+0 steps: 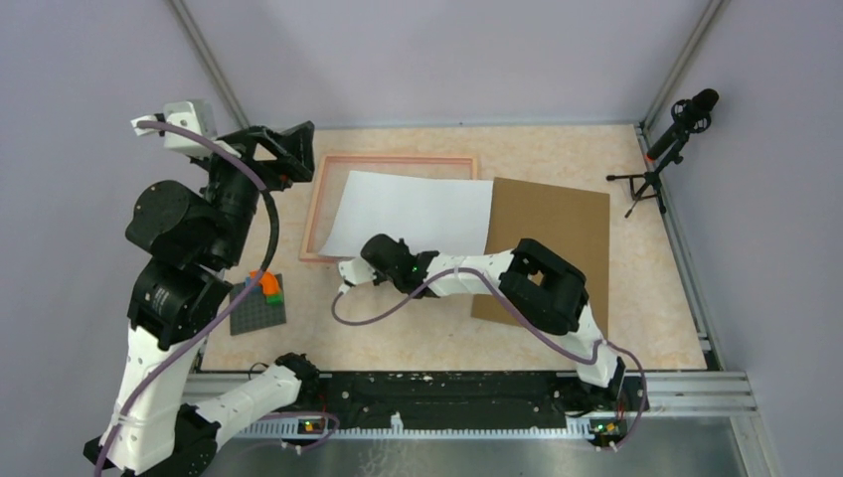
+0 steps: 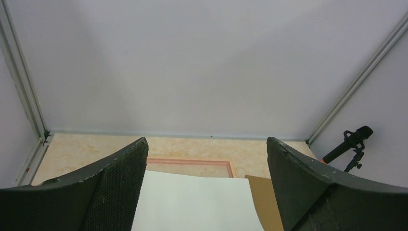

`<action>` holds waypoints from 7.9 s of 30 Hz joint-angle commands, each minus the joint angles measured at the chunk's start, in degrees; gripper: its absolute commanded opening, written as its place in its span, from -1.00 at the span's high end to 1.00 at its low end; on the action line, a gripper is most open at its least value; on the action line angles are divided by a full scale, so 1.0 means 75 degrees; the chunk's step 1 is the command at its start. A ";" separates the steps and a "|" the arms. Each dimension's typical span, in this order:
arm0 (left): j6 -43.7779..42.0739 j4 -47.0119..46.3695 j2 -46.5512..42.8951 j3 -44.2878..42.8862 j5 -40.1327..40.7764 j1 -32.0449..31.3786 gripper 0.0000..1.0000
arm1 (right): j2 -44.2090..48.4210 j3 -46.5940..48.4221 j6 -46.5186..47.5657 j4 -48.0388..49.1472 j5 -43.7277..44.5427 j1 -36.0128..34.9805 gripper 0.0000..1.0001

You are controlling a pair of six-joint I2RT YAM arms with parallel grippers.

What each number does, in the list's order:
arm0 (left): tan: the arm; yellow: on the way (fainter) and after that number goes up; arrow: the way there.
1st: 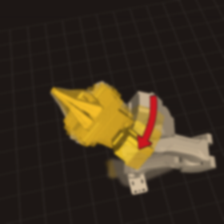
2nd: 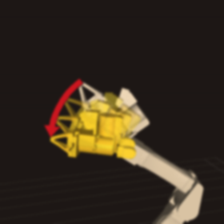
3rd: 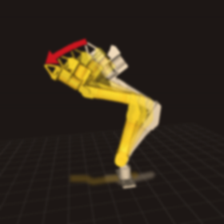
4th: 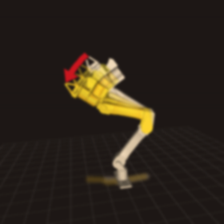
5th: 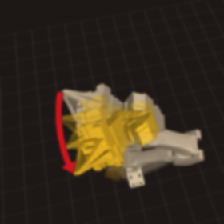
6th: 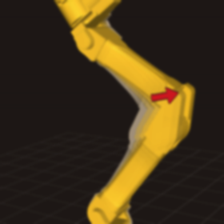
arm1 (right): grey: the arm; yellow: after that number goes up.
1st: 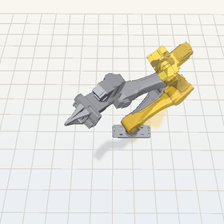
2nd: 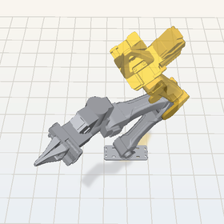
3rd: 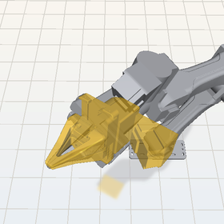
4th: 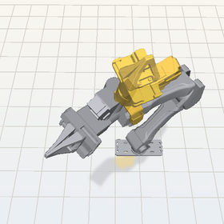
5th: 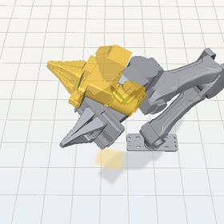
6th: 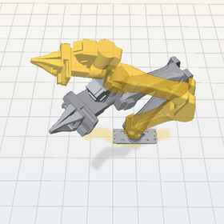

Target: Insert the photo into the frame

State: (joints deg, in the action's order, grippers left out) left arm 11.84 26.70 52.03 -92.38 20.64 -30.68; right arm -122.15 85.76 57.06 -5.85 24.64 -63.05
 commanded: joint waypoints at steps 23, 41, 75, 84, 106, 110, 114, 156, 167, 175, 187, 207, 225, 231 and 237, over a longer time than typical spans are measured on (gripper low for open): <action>-0.0078 -0.0454 0.0099 0.0317 -0.0241 -0.0035 -0.91 | -0.0766 -0.0009 0.0687 0.3400 -0.1248 0.0471 1.00; -0.0058 -0.0513 0.0144 0.0447 -0.0297 -0.0068 -0.91 | -0.1221 0.0296 0.0710 0.3732 -0.1411 0.0798 0.77; 0.0250 -0.0844 -0.0200 0.1355 -0.0344 -0.0093 -0.96 | 0.3152 -0.1109 -0.7580 -0.1382 -1.0566 0.4257 -0.98; 0.0656 -0.1665 -0.0041 0.2906 -0.1365 -0.0101 -0.98 | 0.5991 -0.4562 -0.9856 -0.1074 -0.5552 0.7339 -0.98; 0.4910 -0.2564 0.5405 0.5115 -0.4269 -0.2915 -0.97 | 0.6399 -0.6401 -1.1478 -0.2343 -0.2654 1.0708 -0.98; 0.5603 -0.2869 0.5994 0.5197 -0.3611 -0.3187 -0.97 | 0.6456 -0.6638 -1.1474 -0.2180 -0.2772 1.0708 -0.98; 0.6092 -0.2955 0.6391 0.5167 -0.2856 -0.3456 -0.97 | 0.6680 -0.6832 -1.1693 -0.1988 -0.2870 1.0714 -0.98; 0.6219 -0.2775 0.6491 0.4670 -0.3786 -0.3351 -0.97 | 0.7755 -0.7967 -1.2113 -0.1674 -0.3247 1.0715 -0.98; 0.6092 -0.2850 0.7366 0.4217 -0.4171 -0.3778 -0.95 | 0.7594 -0.8082 -1.2059 -0.1514 -0.3610 1.0714 -0.98; 0.5618 -0.5109 0.6672 0.4008 -0.6052 -0.3089 -0.75 | 0.7661 -0.8237 -1.2340 -0.1545 -0.4375 1.0709 -0.98; 0.6738 -0.6374 0.5748 0.4022 -0.7097 -0.2414 -0.36 | 0.8114 -0.8299 -1.2446 -0.1648 -0.4619 1.0711 -0.97; 0.7133 -0.5932 0.7009 0.3429 -0.7619 -0.2112 0.41 | 0.8018 -0.8395 -1.2377 -0.1400 -0.4493 1.0712 -0.97; 0.2890 -0.1436 0.7594 0.0345 -0.6406 -0.2072 1.00 | 0.9009 -0.6803 -1.1592 -0.2694 -0.3948 1.0601 -0.98; 0.0678 0.0943 0.6877 -0.1440 -0.4111 -0.2413 1.00 | 0.8912 -0.4708 -1.1393 -0.4098 -0.3161 0.9633 -0.98; -0.0672 0.1158 0.6111 -0.1779 -0.2389 -0.3203 1.00 | 0.8654 -0.2398 -1.1466 -0.5306 -0.3685 0.9272 -0.98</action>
State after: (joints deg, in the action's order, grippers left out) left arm 22.61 33.69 103.61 -102.04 -12.47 -50.76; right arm -56.45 57.93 -29.28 -37.91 -1.61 7.05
